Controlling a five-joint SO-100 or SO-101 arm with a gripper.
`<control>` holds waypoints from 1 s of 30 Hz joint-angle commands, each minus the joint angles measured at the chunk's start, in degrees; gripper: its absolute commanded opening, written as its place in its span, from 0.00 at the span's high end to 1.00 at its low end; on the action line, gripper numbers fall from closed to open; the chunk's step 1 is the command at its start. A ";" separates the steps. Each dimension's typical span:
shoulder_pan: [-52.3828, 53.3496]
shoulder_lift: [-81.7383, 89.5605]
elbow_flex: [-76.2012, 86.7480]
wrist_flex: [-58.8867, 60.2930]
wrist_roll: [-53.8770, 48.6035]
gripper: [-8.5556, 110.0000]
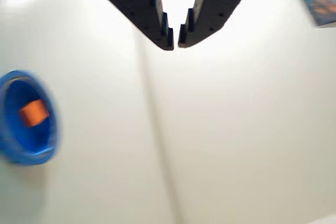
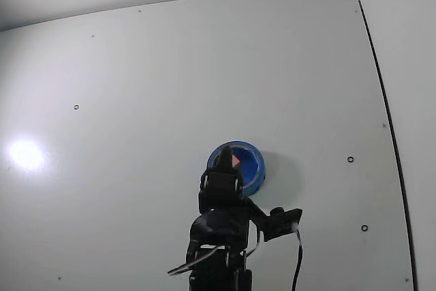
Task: Grasp a block and put it in the bin.
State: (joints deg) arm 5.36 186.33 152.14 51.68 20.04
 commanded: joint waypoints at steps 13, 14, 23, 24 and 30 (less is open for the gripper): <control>-5.27 3.43 25.75 10.55 -10.20 0.93; -5.19 3.43 25.75 10.55 -9.93 0.93; -5.10 3.43 25.75 10.55 -9.05 0.93; -5.10 3.43 25.75 10.55 -9.05 0.93; -5.19 3.43 25.75 10.99 -9.76 0.93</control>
State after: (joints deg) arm -0.18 189.05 178.95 62.40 10.72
